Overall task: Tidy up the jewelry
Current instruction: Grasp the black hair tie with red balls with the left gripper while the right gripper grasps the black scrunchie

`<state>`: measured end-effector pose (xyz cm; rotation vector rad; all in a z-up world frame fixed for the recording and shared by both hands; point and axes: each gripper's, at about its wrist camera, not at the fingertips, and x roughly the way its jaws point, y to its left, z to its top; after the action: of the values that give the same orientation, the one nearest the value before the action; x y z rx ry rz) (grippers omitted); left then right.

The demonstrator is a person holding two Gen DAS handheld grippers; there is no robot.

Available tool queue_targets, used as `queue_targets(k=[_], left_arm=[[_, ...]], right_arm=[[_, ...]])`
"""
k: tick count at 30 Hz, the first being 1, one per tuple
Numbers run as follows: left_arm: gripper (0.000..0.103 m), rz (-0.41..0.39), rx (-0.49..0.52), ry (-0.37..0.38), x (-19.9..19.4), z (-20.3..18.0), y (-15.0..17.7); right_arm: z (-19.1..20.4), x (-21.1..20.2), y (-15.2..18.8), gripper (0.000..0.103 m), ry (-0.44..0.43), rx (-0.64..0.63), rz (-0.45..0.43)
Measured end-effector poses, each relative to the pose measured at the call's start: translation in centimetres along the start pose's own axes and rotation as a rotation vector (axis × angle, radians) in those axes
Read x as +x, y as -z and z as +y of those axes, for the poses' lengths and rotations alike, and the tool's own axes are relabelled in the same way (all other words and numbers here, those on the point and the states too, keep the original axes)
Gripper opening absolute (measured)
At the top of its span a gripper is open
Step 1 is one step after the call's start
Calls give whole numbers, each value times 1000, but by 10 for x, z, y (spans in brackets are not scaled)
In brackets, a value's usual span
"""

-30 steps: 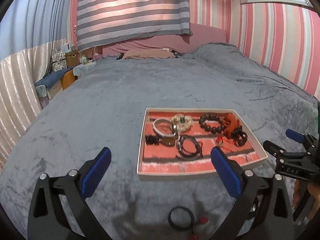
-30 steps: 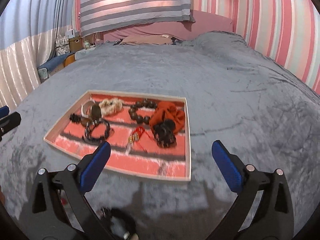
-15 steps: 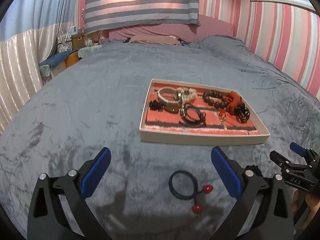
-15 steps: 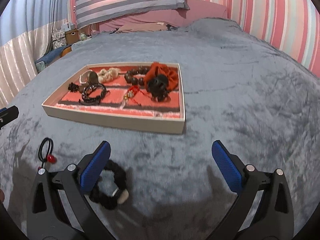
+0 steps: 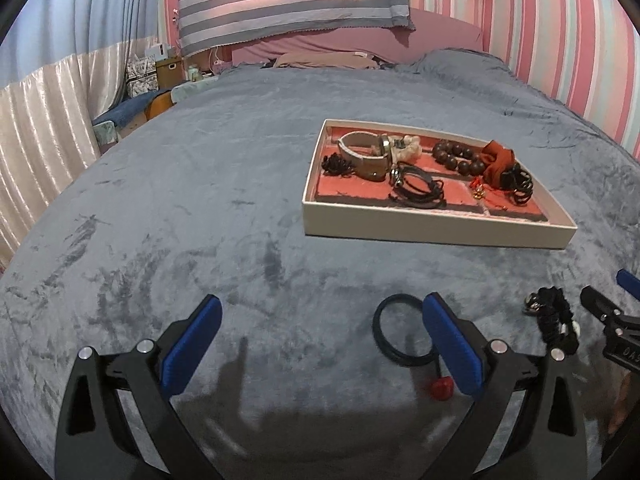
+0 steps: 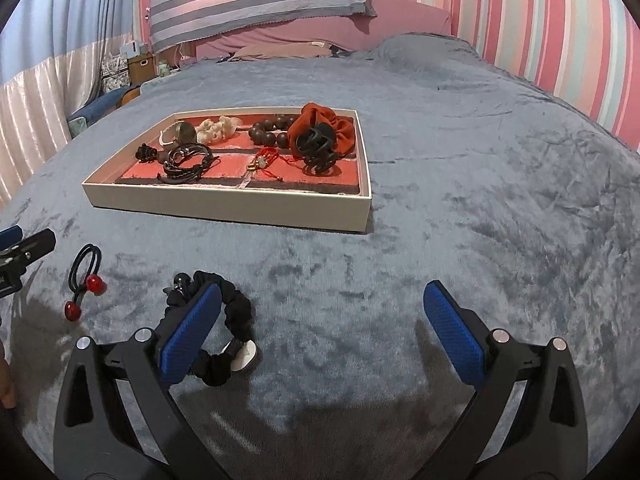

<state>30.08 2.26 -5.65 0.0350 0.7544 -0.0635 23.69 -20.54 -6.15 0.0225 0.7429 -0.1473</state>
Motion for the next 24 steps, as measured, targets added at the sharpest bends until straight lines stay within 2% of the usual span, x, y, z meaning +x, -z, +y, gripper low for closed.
queue_targets(k=[13,19,20,21,23,24], left_arm=[[98,75,22,15,27,-4,10],[96,112,35,35,38,-8,12],[94,117,37,37,39,-9,12],[85,123,42,43,40,-10,12],[79,119,52,45,40,-12,12],[72,118,60,60,40,-14,12]], right_arm=[[5,12,3,98,-13,-24,44],[11,26,6,85,-26,-51,95],[13,29,6,82,-29,-57,108],[14,30,6,79,-34,-60,112],[15,33,6,74,-46,-62,121],[16,34,5,69,-53,-60,122]])
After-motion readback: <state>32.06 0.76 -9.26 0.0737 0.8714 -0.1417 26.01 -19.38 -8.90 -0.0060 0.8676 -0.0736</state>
